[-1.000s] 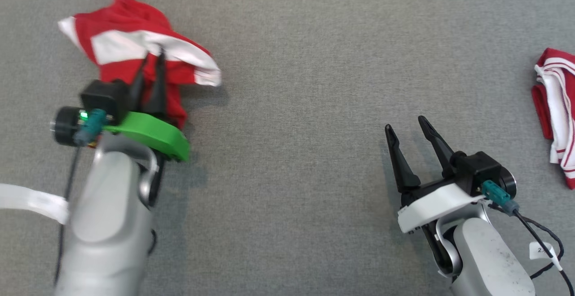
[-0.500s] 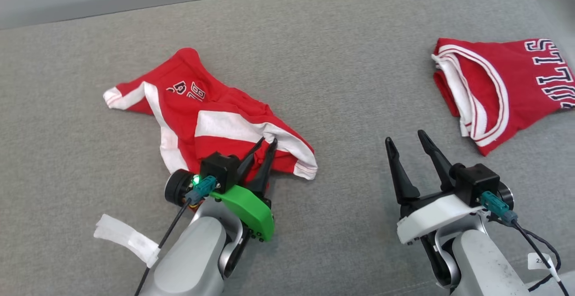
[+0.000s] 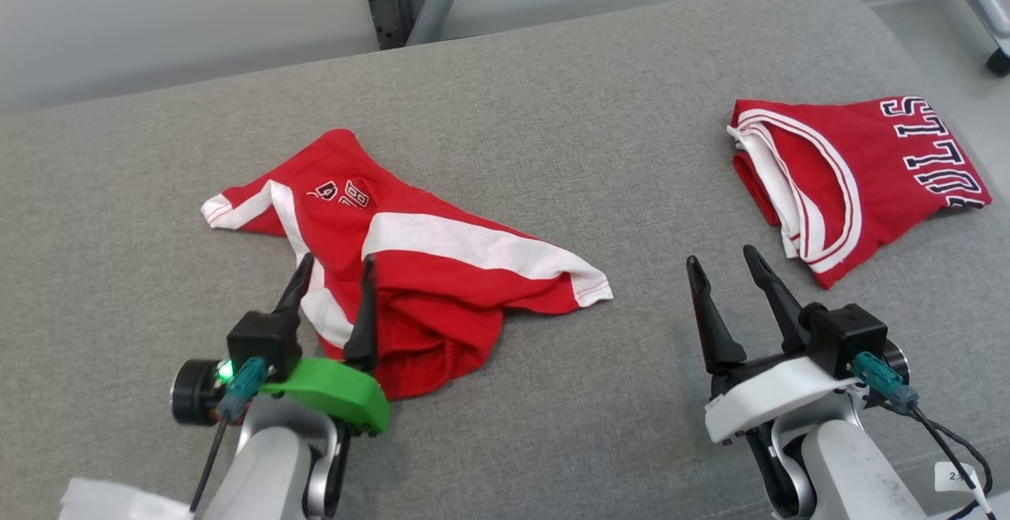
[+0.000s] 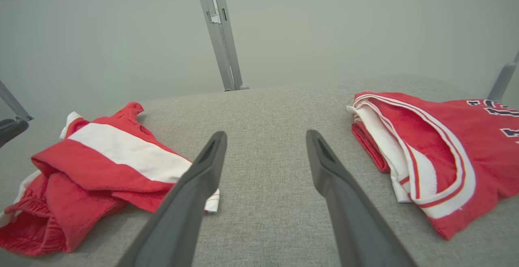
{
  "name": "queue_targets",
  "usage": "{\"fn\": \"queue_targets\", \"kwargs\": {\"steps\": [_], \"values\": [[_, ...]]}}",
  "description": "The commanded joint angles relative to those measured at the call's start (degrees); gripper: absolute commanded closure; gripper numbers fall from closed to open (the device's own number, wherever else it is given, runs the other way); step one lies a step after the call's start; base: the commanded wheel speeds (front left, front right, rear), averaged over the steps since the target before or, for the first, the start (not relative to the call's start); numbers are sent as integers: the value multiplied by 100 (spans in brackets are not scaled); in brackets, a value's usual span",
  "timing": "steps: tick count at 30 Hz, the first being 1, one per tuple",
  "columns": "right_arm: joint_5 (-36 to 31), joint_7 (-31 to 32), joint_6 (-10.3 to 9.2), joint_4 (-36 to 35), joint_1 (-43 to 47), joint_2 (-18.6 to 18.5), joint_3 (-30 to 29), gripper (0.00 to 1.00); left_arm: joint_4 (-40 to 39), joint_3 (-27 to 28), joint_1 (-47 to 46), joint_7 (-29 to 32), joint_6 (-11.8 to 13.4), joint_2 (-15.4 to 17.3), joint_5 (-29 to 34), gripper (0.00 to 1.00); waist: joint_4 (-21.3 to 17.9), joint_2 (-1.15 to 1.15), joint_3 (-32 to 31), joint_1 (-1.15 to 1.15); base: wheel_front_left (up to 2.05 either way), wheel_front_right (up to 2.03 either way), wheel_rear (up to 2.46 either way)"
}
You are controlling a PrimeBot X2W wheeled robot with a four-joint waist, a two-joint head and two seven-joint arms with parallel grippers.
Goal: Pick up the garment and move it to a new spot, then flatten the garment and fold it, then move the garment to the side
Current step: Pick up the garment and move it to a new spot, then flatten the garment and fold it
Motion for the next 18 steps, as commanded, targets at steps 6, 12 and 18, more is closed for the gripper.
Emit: {"fn": "queue_targets", "kwargs": {"steps": [6,12,18], "values": [[107,-1,-7,27,233,-9,-1,0,-380,837,952,-1,93,168,265,0,330,38,-368,0,0,0,0],[119,-1,-7,93,404,-9,-41,0,-771,1593,1754,-1,114,49,464,0,491,38,-607,0,0,0,0],[180,-1,-7,127,555,-9,-45,0,-1044,1979,2238,-1,-77,-112,725,0,557,38,-737,0,0,0,0]]}}
